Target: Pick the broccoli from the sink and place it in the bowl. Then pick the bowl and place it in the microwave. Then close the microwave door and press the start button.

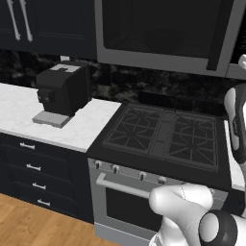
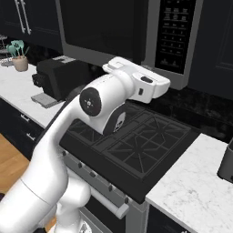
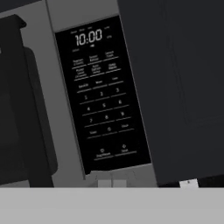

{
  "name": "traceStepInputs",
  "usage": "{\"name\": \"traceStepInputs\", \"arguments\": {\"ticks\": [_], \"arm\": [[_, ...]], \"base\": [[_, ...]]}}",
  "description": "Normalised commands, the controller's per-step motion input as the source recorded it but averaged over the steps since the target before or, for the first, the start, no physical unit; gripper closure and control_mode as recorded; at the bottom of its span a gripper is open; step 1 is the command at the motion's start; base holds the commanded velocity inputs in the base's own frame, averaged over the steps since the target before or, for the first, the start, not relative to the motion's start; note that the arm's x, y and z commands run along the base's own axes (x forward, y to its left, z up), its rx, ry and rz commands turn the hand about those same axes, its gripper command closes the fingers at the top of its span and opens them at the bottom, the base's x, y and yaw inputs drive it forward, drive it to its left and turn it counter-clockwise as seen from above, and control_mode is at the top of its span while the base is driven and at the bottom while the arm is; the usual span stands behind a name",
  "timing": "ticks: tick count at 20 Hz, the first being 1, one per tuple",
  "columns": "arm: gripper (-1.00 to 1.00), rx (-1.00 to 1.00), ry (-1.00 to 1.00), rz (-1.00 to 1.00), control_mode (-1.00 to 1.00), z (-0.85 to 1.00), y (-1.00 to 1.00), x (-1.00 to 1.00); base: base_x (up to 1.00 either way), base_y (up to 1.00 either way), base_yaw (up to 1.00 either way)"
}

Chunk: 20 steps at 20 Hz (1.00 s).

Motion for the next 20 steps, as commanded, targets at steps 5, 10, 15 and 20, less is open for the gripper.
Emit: {"name": "traceStepInputs", "arguments": {"ticks": [5,10,15,20], "arm": [[1.00,0.00,0.00,0.00,-1.00,-0.04,-0.27,0.09],[1.00,0.00,0.00,0.00,-1.00,-0.15,-0.13,0.24],[1.00,0.00,0.01,0.00,-1.00,-0.01,0.00,0.29],[1.00,0.00,0.01,0.00,-1.00,0.00,-0.06,0.32]], "base": [[0.00,0.00,0.00],[0.00,0.00,0.00],[0.00,0.00,0.00],[0.00,0.00,0.00]]}}
